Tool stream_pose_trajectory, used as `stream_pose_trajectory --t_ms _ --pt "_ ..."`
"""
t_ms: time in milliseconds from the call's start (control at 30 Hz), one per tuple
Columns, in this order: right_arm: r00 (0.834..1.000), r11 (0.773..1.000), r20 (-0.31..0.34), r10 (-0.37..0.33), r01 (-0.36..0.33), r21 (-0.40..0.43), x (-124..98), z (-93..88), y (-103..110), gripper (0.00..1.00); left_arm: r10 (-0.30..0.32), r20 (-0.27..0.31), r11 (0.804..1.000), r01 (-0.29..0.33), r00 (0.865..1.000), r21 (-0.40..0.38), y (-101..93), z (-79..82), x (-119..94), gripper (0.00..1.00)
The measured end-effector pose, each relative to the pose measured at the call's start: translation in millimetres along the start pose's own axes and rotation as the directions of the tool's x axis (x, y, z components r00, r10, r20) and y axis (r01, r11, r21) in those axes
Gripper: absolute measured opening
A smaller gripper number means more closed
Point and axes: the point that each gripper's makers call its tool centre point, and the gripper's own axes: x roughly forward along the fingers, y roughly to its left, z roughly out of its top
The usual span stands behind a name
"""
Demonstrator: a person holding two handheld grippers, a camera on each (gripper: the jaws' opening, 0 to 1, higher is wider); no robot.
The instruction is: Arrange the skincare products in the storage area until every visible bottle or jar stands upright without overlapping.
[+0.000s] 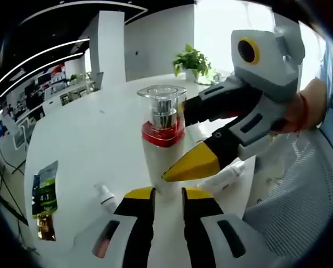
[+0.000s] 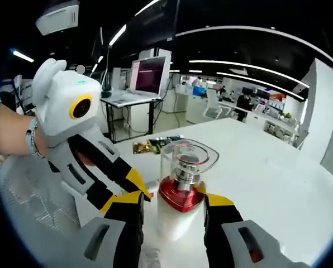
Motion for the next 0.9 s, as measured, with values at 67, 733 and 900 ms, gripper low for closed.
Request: stream_pose_trajectory --t_ms 67,733,900 --pt "1.0 1.0 -0.014 -0.018 0.019 0.007 4 -3.7 -7 0.3 0.001 0.002 1.0 -0.001 1.0 0.0 0.0 0.5 0 0.17" --pt "0.999 0.997 0.004 -0.04 0.041 -0.071 -1 2.3 -15 0.3 0.0 -0.013 1.0 0.0 1.0 0.002 0.1 -2.1 1 0.18" --pt "0.999 0.999 0.027 -0.025 0.026 -0.029 -14 7.5 -19 0.35 0.004 -0.028 1.0 -0.005 1.0 -0.012 1.9 -5.1 2 0.18"
